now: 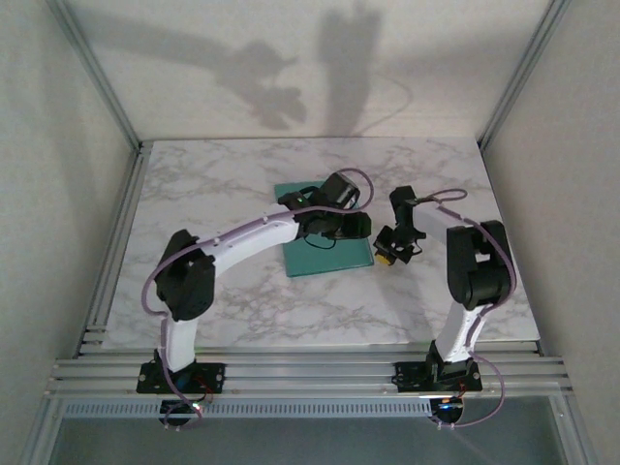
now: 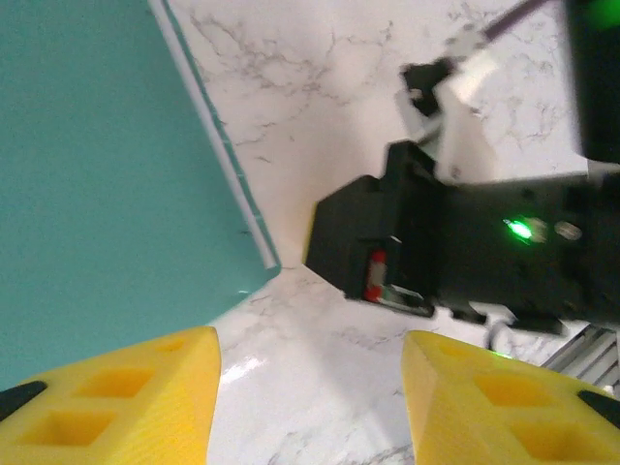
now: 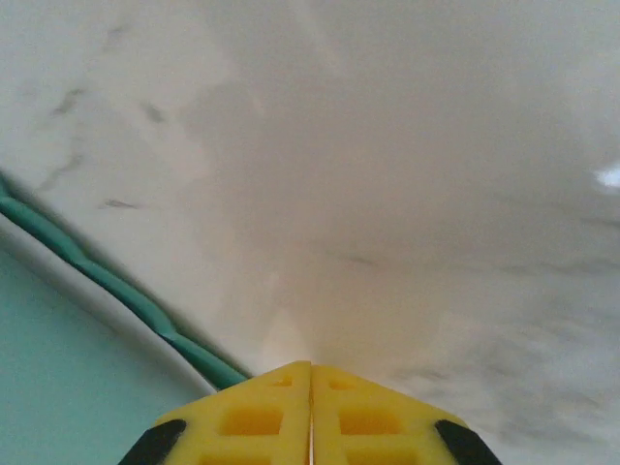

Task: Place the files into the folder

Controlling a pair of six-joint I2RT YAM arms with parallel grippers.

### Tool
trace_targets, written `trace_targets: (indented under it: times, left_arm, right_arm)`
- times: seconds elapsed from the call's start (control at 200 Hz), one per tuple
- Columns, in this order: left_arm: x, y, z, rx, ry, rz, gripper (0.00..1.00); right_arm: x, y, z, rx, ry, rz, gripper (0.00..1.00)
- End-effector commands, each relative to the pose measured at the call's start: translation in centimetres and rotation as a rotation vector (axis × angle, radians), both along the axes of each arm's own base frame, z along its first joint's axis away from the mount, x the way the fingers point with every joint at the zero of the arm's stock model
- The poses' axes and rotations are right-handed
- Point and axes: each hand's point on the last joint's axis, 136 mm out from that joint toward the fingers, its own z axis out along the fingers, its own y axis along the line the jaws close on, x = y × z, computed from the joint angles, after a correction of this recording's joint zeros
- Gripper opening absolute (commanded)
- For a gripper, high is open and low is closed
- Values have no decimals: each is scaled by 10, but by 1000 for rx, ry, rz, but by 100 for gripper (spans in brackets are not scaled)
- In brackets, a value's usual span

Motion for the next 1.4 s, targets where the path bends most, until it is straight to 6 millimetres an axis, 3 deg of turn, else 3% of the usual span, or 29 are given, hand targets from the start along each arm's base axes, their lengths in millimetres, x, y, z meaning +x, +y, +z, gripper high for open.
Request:
trace_targets:
  times: [0.0, 0.14, 0.225, 0.295, 0.31, 0.34, 0.355, 0.37, 0.385, 0.406, 0.571, 0.661, 0.706, 0.781, 0.891, 0.991, 1.081, 1.237, 1.312, 1.397]
  left_arm:
    - [1, -20, -14, -92, 37, -27, 52]
    - [-1, -24, -46, -94, 83, -30, 52]
    - [2, -20, -46, -92, 71, -8, 52]
    - [9, -12, -31, -100, 41, 28, 54]
    - [12, -10, -26, -104, 30, 40, 56]
    - [15, -5, -14, -116, 6, 59, 60]
    - [18, -2, -7, -125, -9, 72, 64]
    - [20, 2, -1, -131, -21, 84, 70]
    - [23, 5, 7, -141, -38, 97, 93]
    - [27, 10, 18, -157, -60, 114, 99]
    - [48, 71, 89, -135, -245, 247, 99]
    - [53, 121, 122, -104, -345, 340, 100]
    - [55, 145, 131, -95, -370, 378, 99]
    - [59, 195, 128, 10, -400, 486, 99]
    - [46, 267, 122, 243, -482, 671, 100]
    - [37, 317, 98, 314, -445, 761, 100]
    - [29, 347, 77, 232, -398, 782, 100]
    - [-1, 407, 82, 276, -570, 996, 100]
    - [-11, 424, 75, 339, -640, 1030, 100]
    - [-17, 437, 54, 449, -659, 1016, 100]
  right_arm:
    - [-9, -34, 28, -162, -59, -77, 9]
    - [-21, -57, 54, -257, -122, -131, 11]
    - [-24, -63, 71, -276, -179, -134, 19]
    - [-23, -67, 91, -281, -248, -123, 47]
    - [-23, -67, 95, -281, -263, -118, 59]
    - [-20, -67, 106, -278, -305, -103, 93]
    - [-19, -68, 111, -278, -324, -98, 98]
    - [-19, -68, 117, -281, -340, -91, 99]
    - [-17, -69, 123, -284, -360, -86, 99]
    - [-17, -71, 130, -291, -377, -79, 99]
    - [-8, -81, 199, -350, -575, -13, 99]
    - [-10, -90, 235, -395, -690, -4, 99]
    - [-14, -100, 248, -438, -733, -27, 99]
    - [-23, -121, 264, -532, -784, -94, 99]
    - [-17, -126, 258, -611, -910, -13, 99]
    - [-9, -120, 236, -626, -1044, 53, 99]
    - [-7, -125, 195, -707, -1067, 102, 99]
    - [-4, -133, 126, -725, -1057, 119, 99]
    - [1, -135, 110, -708, -1065, 101, 99]
    - [9, -135, 92, -697, -1032, 124, 99]
